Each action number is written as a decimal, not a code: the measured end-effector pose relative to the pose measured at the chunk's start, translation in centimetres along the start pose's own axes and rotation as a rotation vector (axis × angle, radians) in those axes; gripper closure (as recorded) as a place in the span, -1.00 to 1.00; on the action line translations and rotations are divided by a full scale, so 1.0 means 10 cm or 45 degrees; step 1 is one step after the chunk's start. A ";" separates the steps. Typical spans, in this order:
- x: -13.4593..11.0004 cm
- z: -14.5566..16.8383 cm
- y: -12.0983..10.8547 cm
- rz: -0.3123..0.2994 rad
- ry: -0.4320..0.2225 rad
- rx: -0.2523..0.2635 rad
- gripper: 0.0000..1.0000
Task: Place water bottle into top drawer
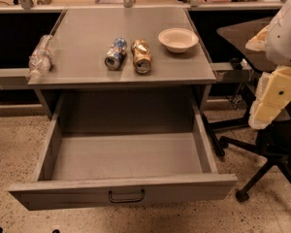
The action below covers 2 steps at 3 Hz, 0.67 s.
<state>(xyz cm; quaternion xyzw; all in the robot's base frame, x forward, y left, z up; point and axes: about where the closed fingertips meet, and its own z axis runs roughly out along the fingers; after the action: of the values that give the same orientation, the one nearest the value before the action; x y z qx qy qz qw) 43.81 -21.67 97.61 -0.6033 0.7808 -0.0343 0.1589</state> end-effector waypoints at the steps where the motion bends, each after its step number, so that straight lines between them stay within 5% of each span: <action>1: 0.00 0.00 0.00 -0.001 0.000 0.000 -1.00; 2: -0.03 -0.01 -0.04 -0.025 -0.002 0.015 -1.00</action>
Offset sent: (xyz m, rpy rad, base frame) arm 0.0087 0.0012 0.0002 -0.0169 -0.0089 0.0385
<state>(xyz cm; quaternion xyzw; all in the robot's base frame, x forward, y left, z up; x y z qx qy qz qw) 44.21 -21.55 97.88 -0.6100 0.7745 -0.0403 0.1627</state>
